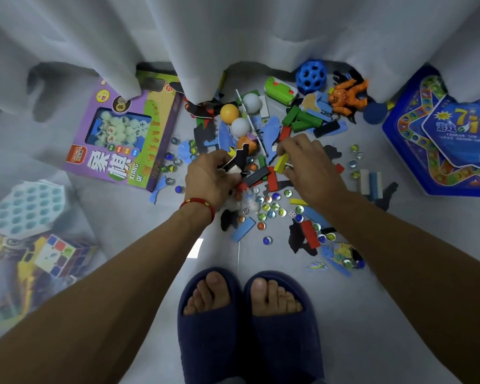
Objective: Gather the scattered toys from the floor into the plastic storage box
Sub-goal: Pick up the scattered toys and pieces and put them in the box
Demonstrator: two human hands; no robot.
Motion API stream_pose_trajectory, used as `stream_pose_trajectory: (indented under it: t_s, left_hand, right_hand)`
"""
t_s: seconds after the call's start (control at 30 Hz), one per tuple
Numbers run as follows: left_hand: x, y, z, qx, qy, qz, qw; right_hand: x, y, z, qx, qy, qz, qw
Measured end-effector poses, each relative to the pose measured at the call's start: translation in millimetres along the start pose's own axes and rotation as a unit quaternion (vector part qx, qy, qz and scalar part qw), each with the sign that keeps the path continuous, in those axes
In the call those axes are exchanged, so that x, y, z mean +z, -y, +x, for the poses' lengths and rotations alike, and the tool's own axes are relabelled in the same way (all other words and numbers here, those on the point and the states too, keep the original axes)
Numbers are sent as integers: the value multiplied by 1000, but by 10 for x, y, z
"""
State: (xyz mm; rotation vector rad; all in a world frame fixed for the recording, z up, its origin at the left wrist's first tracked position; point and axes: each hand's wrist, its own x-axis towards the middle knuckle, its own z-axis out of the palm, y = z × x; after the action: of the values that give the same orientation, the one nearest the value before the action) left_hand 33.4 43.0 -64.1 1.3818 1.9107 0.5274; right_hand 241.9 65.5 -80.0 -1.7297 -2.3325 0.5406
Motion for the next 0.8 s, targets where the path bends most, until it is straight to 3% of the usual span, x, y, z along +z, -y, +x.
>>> stream_pose_trajectory:
  t_s: [0.1, 0.2, 0.3, 0.4, 0.47, 0.63, 0.8]
  left_hand:
    - [-45, -54, -84, -7, -37, -40, 999]
    - [-91, -108, -250, -67, -65, -199, 976]
    - [-184, -255, -512, -123, -37, -386, 914]
    - [-357, -411, -743, -166, 33, -529, 832]
    - [-541, -512, -892, -191, 57, -591, 782]
    - [-1162, -744, -1489, -175, 71, -648, 738]
    - [-2065, -605, -2274, -119, 24, -672, 730]
  right_hand:
    - [11, -45, 14, -15, 5, -27, 1000]
    - [26, -85, 16, -40, 14, -33, 999]
    - [-25, -69, -33, -35, -22, 22, 999]
    - [-195, 21, -188, 68, -89, 118, 987]
    - [-398, 147, -329, 158, -89, 204, 962]
    - [-1329, 893, -573, 287, 53, 454, 842]
    - [-2311, 2255, -633, 176, 271, 385, 865]
